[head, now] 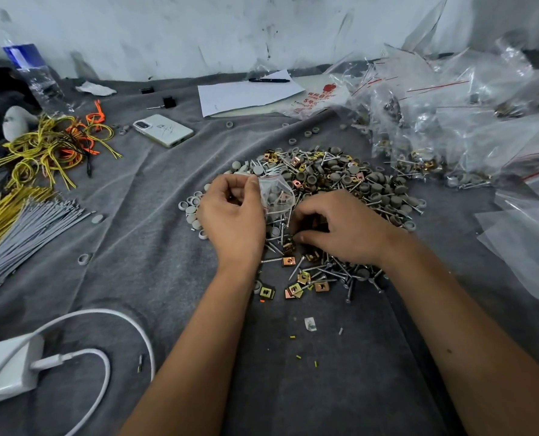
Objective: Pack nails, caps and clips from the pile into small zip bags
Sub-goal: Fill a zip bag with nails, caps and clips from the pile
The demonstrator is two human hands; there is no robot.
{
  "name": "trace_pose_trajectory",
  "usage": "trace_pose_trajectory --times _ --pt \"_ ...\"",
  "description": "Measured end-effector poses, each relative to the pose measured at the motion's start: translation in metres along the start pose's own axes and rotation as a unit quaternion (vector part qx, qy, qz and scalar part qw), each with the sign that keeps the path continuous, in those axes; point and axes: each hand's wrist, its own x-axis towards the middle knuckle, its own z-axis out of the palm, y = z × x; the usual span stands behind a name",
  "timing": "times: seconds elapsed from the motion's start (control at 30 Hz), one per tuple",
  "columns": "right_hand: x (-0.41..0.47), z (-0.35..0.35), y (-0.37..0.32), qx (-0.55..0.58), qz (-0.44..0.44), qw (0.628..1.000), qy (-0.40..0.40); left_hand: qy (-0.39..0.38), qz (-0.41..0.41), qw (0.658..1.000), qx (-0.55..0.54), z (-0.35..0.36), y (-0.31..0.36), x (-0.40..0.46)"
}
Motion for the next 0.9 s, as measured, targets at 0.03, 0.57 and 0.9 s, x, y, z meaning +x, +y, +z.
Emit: trace_pose_trajectory --times 0.03,0.57,0.9 --pt "-0.001 0.000 0.000 0.008 0.000 1.000 0.012 0.000 0.000 1.000 0.001 0.000 0.000 0.000" --pt "0.000 0.002 -0.014 0.063 -0.048 0.961 0.264 -0.123 0.077 0.989 0.030 0.003 0.004 -0.010" --pt "0.001 0.004 -0.010 -0.007 -0.052 0.969 0.242 -0.105 0.076 0.992 0.014 0.003 0.003 -0.010"
